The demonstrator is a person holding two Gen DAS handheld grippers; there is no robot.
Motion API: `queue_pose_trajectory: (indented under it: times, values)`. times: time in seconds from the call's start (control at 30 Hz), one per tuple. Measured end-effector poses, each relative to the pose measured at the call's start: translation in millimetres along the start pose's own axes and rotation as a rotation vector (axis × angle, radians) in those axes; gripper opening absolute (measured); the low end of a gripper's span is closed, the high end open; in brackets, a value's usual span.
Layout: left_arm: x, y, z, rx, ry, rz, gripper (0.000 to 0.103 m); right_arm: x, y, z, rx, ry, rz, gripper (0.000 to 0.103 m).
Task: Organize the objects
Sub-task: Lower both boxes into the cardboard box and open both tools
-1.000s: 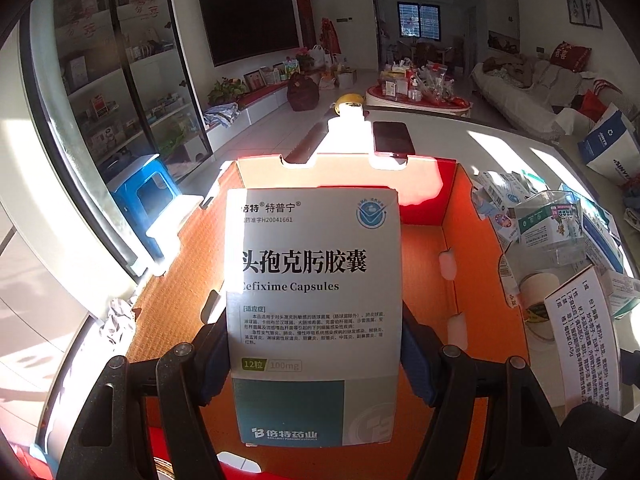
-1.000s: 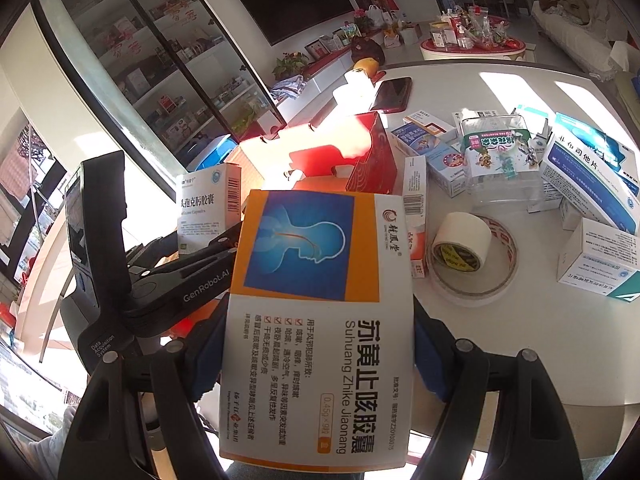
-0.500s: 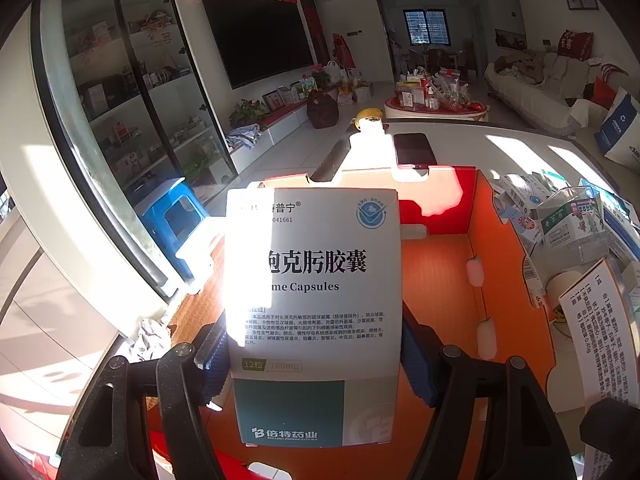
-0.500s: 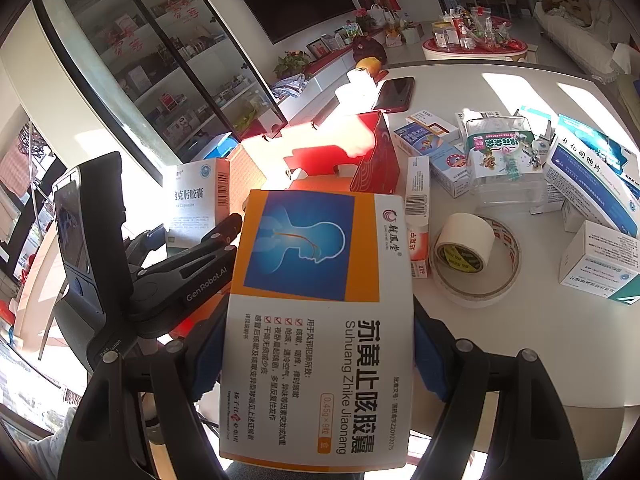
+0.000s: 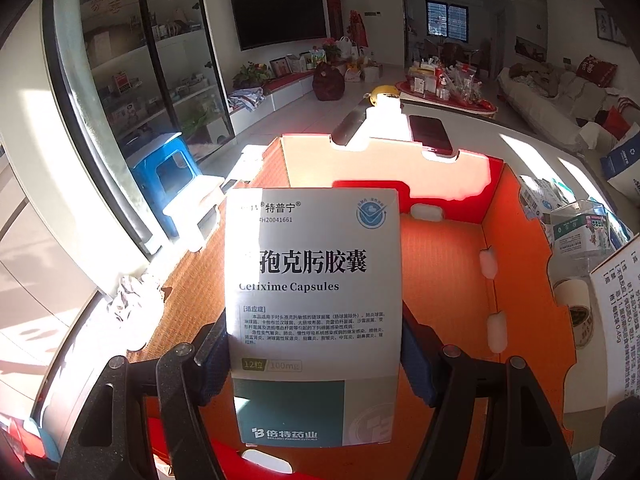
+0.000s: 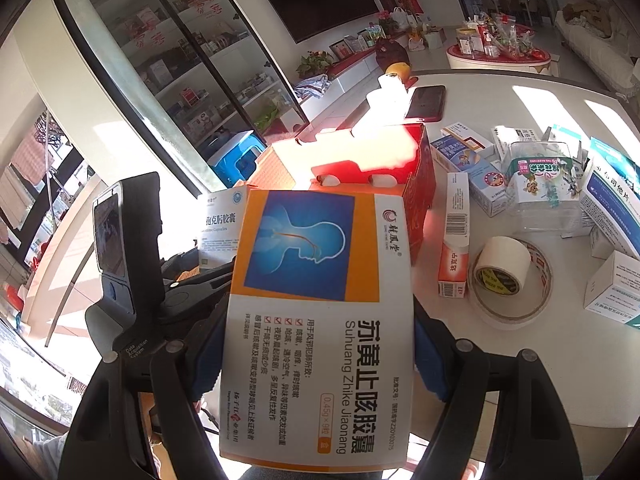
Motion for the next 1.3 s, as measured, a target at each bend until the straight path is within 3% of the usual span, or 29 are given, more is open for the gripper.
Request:
queue_pose_trajectory:
  times: [0.2, 0.33, 0.47, 0.57, 0.7, 0.83, 0.9, 0.97, 1.03, 1.07, 1.13, 1.17, 1.3]
  values:
    - [6, -10, -17, 0.01, 0.04, -0.039, 0.076, 10, -24, -26, 0.02, 0.068, -0.028, 0.079]
    - [8, -16, -19, 0.039, 0.041, -0.084, 0.082, 13, -36, -38, -0.075, 0.167, -0.043, 0.086]
    - [4, -16, -21, 0.05, 0.046, -0.091, 0.098, 13, -16, -21, -0.105, 0.151, 0.057, 0.091]
    - [7, -7, -19, 0.056, 0.055, -0.059, 0.1, 11, 14, 12, -0.101, 0.074, 0.172, 0.102]
    - [21, 9, -7, 0.002, 0.061, 0.005, 0.103, 11, 46, 59, -0.167, -0.043, 0.258, 0.103]
    - [34, 0, 18, -0.024, 0.01, -0.004, 0.103, 16, 29, 79, 0.016, -0.143, 0.124, 0.103]
    - [32, -10, 20, -0.055, 0.044, -0.037, 0.103, 18, 18, 65, 0.068, -0.138, 0.098, 0.103]
    - [29, -8, 16, -0.049, 0.091, -0.02, 0.103, 22, 12, 42, 0.099, -0.078, 0.101, 0.103]
    - [27, 0, 5, -0.016, 0.128, 0.011, 0.103, 27, 4, 24, 0.265, -0.064, 0.057, 0.103]
    - [27, 4, -2, 0.0, 0.143, 0.02, 0.103, 31, 0, 18, 0.302, -0.072, 0.051, 0.103]
    - [27, 5, -14, -0.012, 0.174, 0.004, 0.103, 38, -6, 11, 0.294, -0.068, 0.078, 0.103]
    - [27, 2, -19, -0.023, 0.196, -0.003, 0.103, 41, -9, 14, 0.25, -0.084, 0.088, 0.103]
    - [18, -10, -17, -0.057, 0.225, 0.015, 0.103, 36, -9, 65, 0.154, -0.21, 0.073, 0.103]
Point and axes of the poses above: each gripper's, at about its wrist camera, not at the fingertips, and y roughly against the way its jaws point, z to its right, x to its top, the point moved 1 cm from there along -y, roughly the way its jaws point, and after that the axes turned 13 degrees about -x, right-handed, at the moved point
